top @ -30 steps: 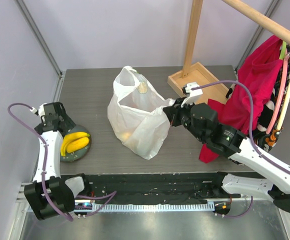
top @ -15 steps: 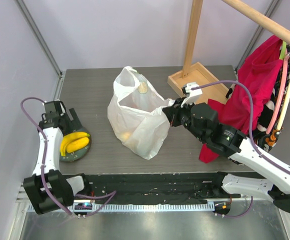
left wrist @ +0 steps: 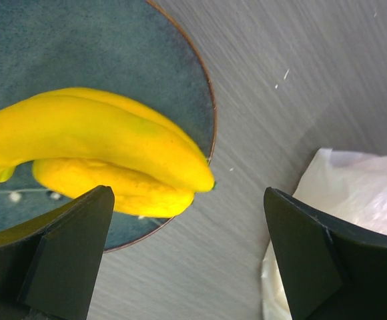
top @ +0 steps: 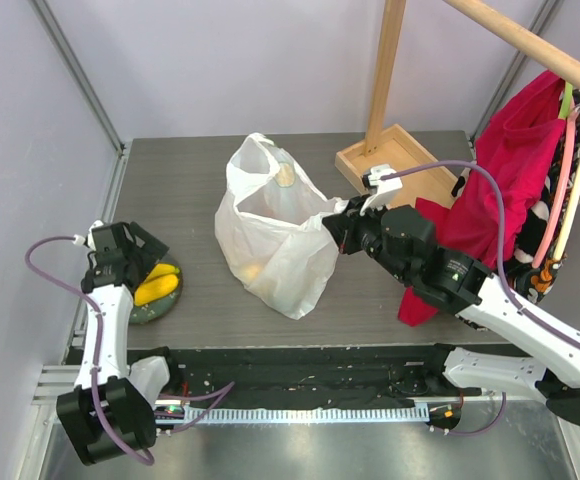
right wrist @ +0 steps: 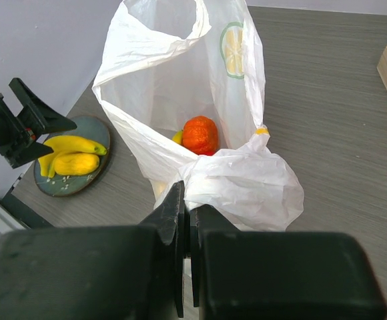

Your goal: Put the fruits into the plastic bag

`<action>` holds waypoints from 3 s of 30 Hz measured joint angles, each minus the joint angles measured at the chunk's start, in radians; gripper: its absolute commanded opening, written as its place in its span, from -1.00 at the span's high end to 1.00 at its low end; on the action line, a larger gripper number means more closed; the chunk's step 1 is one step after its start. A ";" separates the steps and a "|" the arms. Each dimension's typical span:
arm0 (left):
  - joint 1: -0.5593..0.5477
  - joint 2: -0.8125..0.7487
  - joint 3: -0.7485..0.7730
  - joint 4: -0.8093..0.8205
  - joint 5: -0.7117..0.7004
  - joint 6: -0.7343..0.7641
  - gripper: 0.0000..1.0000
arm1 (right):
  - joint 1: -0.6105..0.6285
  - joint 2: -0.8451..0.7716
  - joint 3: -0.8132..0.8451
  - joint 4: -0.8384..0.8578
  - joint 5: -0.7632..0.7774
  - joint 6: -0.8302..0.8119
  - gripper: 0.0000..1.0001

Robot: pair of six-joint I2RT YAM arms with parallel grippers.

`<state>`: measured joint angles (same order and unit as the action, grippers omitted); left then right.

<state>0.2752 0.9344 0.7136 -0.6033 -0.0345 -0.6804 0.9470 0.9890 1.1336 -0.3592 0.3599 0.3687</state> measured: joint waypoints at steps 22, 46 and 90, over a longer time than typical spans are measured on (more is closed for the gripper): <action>0.002 0.244 -0.032 0.217 -0.072 -0.127 -0.90 | 0.000 0.022 0.003 0.008 -0.001 0.000 0.99; 0.014 0.244 -0.019 0.250 -0.091 -0.103 0.82 | -0.008 0.033 0.003 0.008 0.005 -0.005 0.98; -1.063 0.431 0.355 0.610 -0.195 0.200 1.00 | -0.008 0.059 0.039 0.010 0.017 -0.004 0.99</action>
<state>-0.7876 1.3655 1.0683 0.0067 -0.2295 -0.4801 0.9386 1.0481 1.1721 -0.3492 0.3767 0.3645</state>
